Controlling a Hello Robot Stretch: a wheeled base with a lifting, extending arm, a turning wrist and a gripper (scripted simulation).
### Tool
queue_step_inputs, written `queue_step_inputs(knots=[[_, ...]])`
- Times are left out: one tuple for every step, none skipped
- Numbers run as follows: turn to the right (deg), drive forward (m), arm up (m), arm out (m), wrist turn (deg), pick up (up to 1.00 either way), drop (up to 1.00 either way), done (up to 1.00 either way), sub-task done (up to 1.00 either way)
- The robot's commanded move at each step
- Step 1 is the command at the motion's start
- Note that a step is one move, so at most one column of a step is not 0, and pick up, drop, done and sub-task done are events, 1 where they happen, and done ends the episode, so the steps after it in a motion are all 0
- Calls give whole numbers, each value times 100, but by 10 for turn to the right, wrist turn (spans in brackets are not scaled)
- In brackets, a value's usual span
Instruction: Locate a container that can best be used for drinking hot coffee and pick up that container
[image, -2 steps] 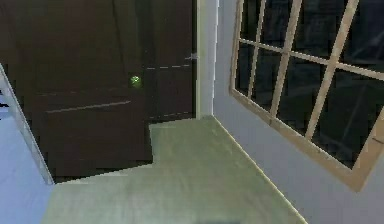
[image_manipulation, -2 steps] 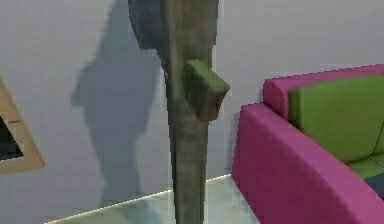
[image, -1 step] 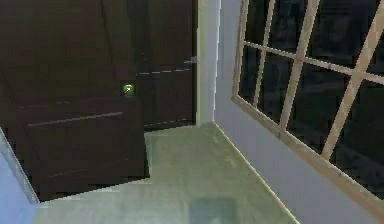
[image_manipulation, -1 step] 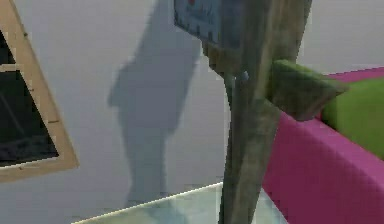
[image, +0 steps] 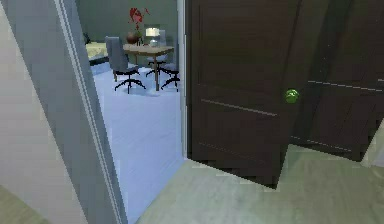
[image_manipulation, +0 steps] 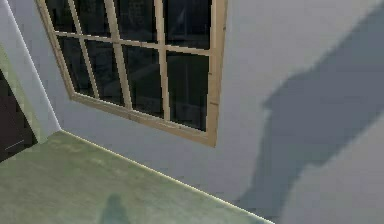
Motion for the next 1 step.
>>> queue_step_inputs(knots=[[-30,0,0,0,0,0,0,0,0]])
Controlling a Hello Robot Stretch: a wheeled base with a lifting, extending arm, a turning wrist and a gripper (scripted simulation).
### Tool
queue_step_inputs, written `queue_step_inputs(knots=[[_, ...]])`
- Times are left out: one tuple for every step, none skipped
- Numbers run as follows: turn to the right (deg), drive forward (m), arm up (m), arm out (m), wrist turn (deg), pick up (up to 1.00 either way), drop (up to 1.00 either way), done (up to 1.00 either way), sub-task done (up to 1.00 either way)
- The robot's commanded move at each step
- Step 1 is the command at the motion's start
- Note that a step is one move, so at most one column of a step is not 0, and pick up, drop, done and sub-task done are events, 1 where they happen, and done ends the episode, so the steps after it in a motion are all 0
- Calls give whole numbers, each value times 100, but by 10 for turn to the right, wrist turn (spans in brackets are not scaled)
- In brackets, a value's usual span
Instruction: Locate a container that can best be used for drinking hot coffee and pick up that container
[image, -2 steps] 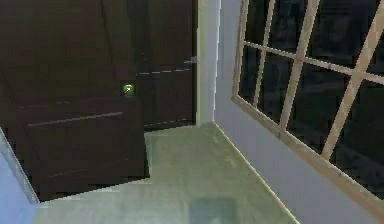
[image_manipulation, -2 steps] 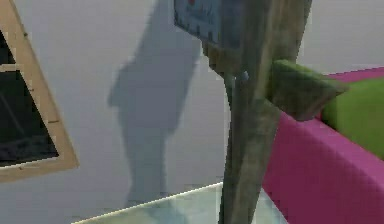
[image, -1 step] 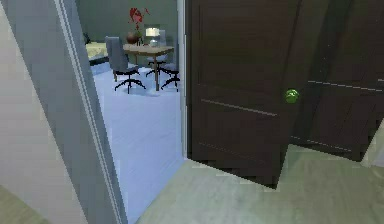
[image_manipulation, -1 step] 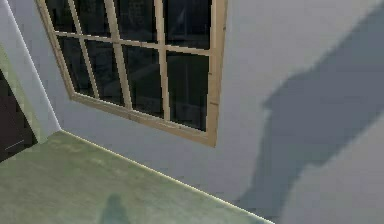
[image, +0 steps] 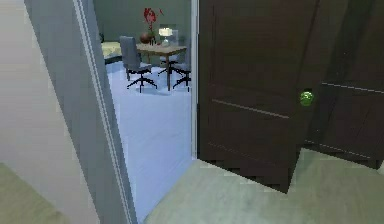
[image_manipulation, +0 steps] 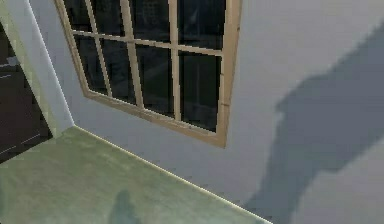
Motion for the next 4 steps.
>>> queue_step_inputs(knots=[[0,5,0,0,0,0,0,0,0],[210,0,0,0,0,0,0,0,0],[0,70,0,0,0,0,0,0,0],[-450,0,0,0,0,0,0,0,0]])
